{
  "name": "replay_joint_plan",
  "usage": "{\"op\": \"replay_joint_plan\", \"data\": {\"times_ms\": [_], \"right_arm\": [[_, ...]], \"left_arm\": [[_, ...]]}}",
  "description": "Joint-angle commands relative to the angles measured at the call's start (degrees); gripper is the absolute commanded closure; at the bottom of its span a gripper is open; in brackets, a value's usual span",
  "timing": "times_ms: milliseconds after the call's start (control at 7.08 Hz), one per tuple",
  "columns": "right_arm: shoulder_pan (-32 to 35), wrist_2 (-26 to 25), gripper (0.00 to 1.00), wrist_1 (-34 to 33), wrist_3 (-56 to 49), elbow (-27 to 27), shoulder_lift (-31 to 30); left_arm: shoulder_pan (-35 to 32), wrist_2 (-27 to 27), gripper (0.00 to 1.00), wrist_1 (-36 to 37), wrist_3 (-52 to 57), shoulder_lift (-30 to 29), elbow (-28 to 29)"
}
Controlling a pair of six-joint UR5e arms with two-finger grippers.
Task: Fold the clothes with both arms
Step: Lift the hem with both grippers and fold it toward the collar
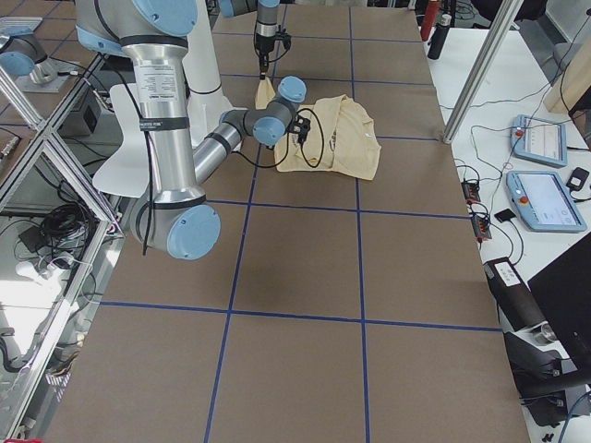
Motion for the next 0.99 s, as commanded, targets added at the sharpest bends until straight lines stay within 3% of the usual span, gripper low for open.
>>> {"op": "replay_joint_plan", "data": {"times_ms": [0,424,706,848], "right_arm": [[7.2,-0.4,1.0,0.1,-1.1,-10.0,9.9],[9.8,-1.2,1.0,0.5,-5.5,-24.0,18.9],[9.4,-2.2,1.0,7.2,-5.4,-32.6,21.6],[9.2,-2.3,1.0,9.1,-5.4,-36.5,23.0]], "left_arm": [[-10.0,-3.6,1.0,-0.8,6.0,-7.7,12.2],[-16.5,-3.6,1.0,-12.4,10.9,-10.7,28.1],[-17.5,-3.6,1.0,-21.6,10.2,-11.2,34.6],[-17.3,-3.6,1.0,-29.4,7.6,-12.2,40.6]]}}
